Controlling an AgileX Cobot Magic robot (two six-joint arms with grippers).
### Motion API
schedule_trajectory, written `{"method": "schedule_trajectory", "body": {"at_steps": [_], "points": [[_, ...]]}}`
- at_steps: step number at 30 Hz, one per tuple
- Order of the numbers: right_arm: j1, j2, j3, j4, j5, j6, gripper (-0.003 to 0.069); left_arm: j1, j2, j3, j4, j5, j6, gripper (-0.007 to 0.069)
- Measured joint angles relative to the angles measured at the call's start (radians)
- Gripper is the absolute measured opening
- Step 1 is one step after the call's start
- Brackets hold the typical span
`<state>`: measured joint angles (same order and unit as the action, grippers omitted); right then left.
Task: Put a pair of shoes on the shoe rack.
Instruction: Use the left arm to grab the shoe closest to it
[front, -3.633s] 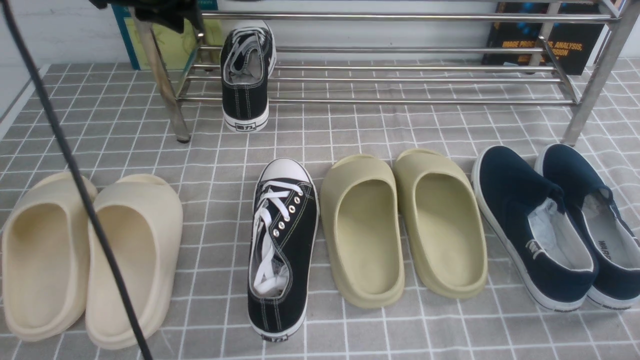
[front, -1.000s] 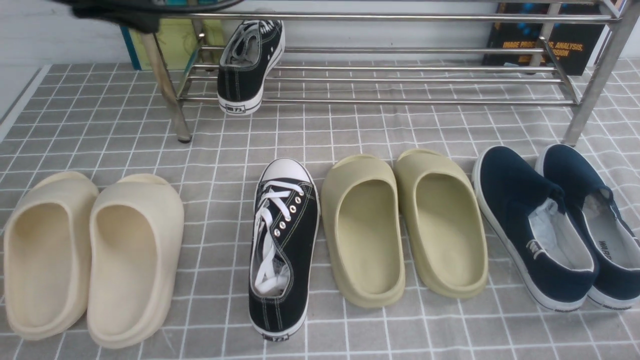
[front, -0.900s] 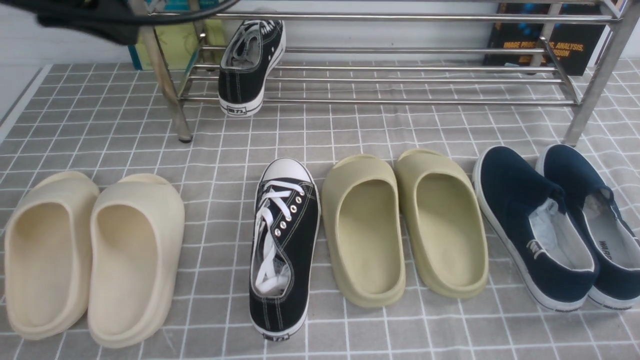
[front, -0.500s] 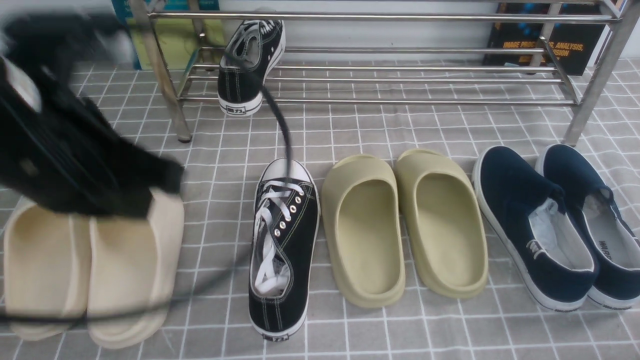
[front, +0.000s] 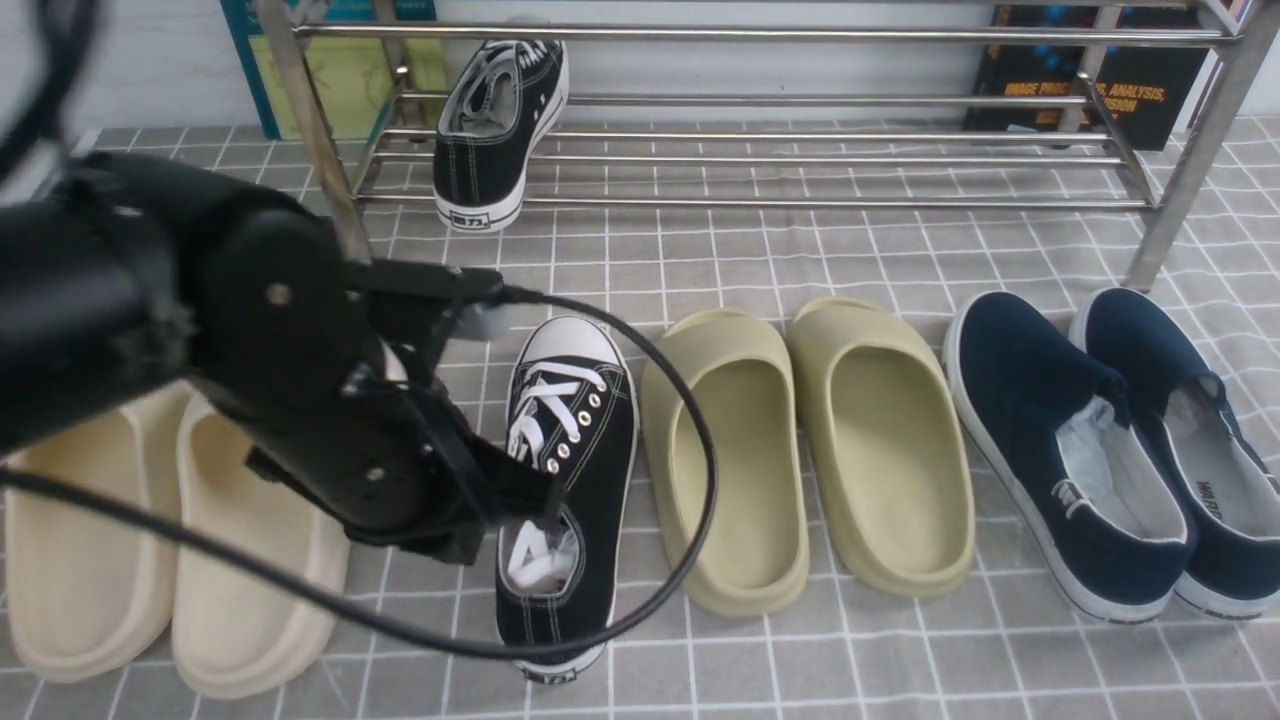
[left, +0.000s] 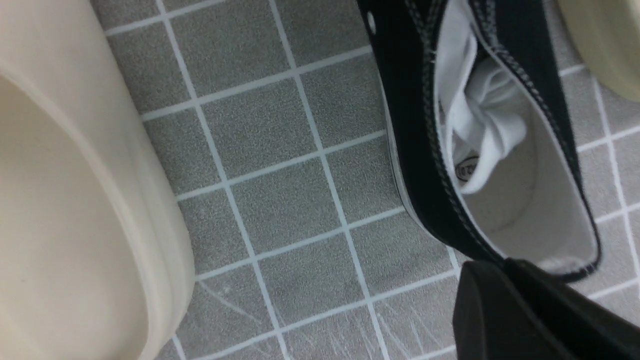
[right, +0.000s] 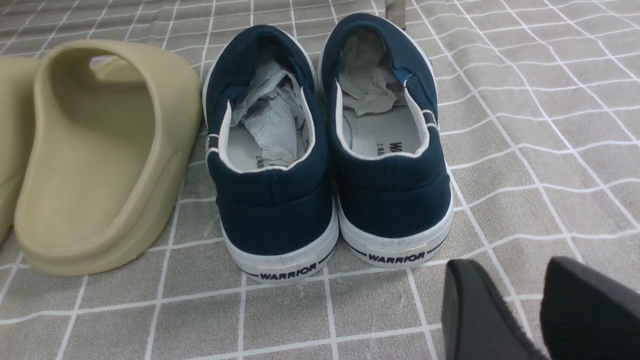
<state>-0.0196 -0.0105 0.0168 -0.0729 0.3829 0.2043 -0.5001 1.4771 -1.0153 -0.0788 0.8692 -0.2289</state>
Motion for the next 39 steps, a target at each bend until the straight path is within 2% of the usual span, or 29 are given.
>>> {"method": "schedule_trajectory", "body": {"at_steps": [1, 2, 3, 5, 8, 10, 13, 15, 19, 23, 24, 27, 33, 39], "points": [[0.000, 0.000, 0.000, 0.000, 0.000, 0.000, 0.0239, 0.000, 0.000, 0.000, 0.000, 0.000, -0.003, 0.0078], [0.000, 0.000, 0.000, 0.000, 0.000, 0.000, 0.0239, 0.000, 0.041, 0.000, 0.000, -0.022, -0.030, 0.0137], [0.000, 0.000, 0.000, 0.000, 0.000, 0.000, 0.0239, 0.000, 0.046, 0.000, 0.000, -0.024, -0.038, 0.0145], [0.000, 0.000, 0.000, 0.000, 0.000, 0.000, 0.0239, 0.000, 0.083, 0.000, 0.001, -0.061, -0.087, 0.0234], [0.000, 0.000, 0.000, 0.000, 0.000, 0.000, 0.0239, 0.000, 0.105, 0.000, 0.019, -0.116, -0.144, 0.0325], [0.000, 0.000, 0.000, 0.000, 0.000, 0.000, 0.0239, 0.000, 0.116, 0.000, 0.051, -0.151, -0.184, 0.0357], [0.000, 0.000, 0.000, 0.000, 0.000, 0.000, 0.0239, -0.001, 0.132, 0.000, 0.110, -0.174, -0.238, 0.0360], [0.000, 0.000, 0.000, 0.000, 0.000, 0.000, 0.0239, -0.001, 0.144, 0.000, 0.135, -0.179, -0.261, 0.0348], [0.000, 0.000, 0.000, 0.000, 0.000, 0.000, 0.0239, -0.001, 0.186, 0.000, 0.167, -0.179, -0.309, 0.0271], [0.000, 0.000, 0.000, 0.000, 0.000, 0.000, 0.0239, -0.002, 0.227, -0.001, 0.151, -0.192, -0.318, 0.0114], [0.000, 0.000, 0.000, 0.000, 0.000, 0.000, 0.0239, -0.002, 0.227, -0.001, 0.149, -0.192, -0.318, 0.0114], [0.000, 0.000, 0.000, 0.000, 0.000, 0.000, 0.0239, -0.003, 0.228, -0.001, 0.140, -0.200, -0.318, -0.0003], [0.000, 0.000, 0.000, 0.000, 0.000, 0.000, 0.0239, -0.003, 0.194, -0.001, 0.144, -0.184, -0.318, -0.0013], [0.000, 0.000, 0.000, 0.000, 0.000, 0.000, 0.0239, -0.003, 0.075, -0.072, 0.144, -0.077, -0.318, -0.0013]]}}
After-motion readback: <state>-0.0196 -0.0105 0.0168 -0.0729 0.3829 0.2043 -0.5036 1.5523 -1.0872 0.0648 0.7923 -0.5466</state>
